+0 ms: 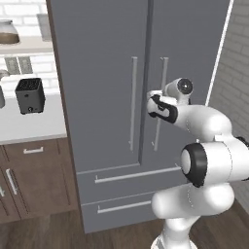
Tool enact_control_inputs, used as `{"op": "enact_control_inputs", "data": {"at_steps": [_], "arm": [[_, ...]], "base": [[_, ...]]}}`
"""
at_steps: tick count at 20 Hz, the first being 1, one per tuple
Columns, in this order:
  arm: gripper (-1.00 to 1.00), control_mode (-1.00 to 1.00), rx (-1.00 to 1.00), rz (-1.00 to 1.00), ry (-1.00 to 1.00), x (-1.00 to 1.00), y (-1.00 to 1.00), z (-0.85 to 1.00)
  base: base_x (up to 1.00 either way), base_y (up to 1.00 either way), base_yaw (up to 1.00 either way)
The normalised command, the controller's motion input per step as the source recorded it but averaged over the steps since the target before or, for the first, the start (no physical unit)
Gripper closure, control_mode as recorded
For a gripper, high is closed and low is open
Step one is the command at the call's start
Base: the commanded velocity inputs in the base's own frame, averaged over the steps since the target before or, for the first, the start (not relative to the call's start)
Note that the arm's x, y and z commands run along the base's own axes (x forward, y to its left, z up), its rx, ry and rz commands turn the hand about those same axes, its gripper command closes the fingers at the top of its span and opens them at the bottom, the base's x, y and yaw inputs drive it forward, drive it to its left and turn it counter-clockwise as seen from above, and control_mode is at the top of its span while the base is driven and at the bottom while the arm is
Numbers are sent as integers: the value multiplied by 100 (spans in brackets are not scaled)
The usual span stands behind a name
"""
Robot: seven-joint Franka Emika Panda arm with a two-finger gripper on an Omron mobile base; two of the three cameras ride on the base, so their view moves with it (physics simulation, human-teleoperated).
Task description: Take the strawberry from the fridge and place it on top of the pancake, located on the dining counter.
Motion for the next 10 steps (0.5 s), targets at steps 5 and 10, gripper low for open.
{"op": "enact_control_inputs", "data": {"at_steps": [5,10], "arm": [[100,-100,0,0,1,-96,-89,-1],[100,-100,0,0,4,-100,-100,0]], "base": [[0,0,0],[0,0,0]]}}
